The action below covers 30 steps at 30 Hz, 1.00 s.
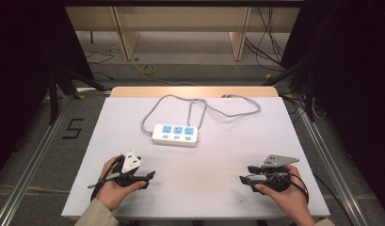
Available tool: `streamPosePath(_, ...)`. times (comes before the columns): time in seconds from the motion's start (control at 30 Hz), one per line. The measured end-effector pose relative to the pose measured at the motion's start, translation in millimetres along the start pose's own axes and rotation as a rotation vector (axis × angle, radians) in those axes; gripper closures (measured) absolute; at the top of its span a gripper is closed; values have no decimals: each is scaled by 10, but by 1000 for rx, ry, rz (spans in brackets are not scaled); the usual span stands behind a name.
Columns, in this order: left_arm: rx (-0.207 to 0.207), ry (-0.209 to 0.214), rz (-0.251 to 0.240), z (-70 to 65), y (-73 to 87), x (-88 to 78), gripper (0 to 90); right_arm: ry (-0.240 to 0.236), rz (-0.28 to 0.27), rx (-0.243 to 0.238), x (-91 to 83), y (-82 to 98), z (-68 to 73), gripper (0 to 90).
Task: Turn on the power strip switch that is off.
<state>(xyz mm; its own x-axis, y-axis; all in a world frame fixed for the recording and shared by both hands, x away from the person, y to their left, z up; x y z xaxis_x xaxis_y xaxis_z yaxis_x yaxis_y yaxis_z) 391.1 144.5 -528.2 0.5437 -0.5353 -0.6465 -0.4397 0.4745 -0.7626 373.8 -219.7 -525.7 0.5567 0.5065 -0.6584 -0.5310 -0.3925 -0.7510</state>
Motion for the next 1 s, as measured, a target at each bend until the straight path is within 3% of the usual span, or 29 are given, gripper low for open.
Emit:
streamPosePath(0.13,14,-7,25,8,19,-31,351,-1,1,-5,-4,-1,4,447)
streamPosePath(0.27,12,-23,19,27,-3,-62,406,0,2,-5,-4,-1,9,446)
streamPosePath(0.43,13,-43,24,72,-12,-88,653,-1,3,-6,-3,0,9,446)
streamPosePath(0.67,-4,-57,52,100,11,-115,866,-4,6,-9,7,3,8,446)
streamPosePath(1.0,-23,-52,91,61,6,-116,895,-2,4,-11,3,-1,12,446)
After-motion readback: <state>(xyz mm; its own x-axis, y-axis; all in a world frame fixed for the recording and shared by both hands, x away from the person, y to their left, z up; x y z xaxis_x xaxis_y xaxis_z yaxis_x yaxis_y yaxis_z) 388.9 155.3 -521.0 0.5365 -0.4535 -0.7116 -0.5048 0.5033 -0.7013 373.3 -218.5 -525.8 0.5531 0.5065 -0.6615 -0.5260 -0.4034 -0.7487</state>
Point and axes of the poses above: each handheld gripper's, and its own axes: x roughly forward along the jaws, y roughly out of its underside, z roughly to its left, the point moved 9 cm from there along x, roughly forward along the jaws, and after that the axes turned 8 degrees about y, right-handed, at the moved point
